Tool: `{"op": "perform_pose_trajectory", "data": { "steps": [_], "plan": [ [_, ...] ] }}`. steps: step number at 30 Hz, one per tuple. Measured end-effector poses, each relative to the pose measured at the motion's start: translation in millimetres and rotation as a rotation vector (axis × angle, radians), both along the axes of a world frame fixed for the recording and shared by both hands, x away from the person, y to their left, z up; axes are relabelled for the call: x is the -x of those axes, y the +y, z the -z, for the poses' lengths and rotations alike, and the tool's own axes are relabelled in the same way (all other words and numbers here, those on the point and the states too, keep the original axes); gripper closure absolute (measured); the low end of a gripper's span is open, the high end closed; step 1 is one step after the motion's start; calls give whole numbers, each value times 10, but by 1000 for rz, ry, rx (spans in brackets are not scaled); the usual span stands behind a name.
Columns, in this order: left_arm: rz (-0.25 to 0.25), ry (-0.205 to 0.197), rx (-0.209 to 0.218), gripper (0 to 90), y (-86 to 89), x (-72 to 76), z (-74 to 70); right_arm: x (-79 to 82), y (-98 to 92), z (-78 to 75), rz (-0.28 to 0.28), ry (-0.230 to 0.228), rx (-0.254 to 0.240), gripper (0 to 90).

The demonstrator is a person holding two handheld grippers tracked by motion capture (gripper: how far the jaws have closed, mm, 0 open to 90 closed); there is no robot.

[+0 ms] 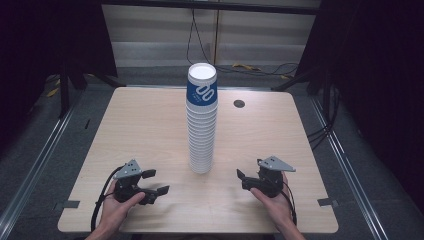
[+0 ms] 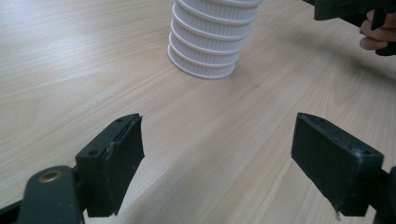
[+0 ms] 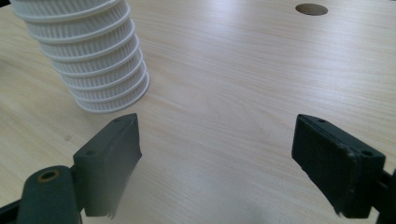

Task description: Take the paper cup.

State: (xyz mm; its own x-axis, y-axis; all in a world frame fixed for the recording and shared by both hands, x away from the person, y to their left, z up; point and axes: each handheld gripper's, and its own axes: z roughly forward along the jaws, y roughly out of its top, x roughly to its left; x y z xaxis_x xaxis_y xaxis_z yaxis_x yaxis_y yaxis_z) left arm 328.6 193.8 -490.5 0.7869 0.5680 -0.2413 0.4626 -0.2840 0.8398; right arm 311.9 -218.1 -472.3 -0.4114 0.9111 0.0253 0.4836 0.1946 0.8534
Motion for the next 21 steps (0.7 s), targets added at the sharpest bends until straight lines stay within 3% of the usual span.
{"op": "perform_pose_trajectory", "data": {
  "steps": [8,21],
  "plan": [
    [-7,7,11,170,9,-15,9,16,16,-56,-31,-6,3,165],
    [14,24,20,190,-21,-43,28,-14,20,-220,-136,30,-66,166]
  ]
}}
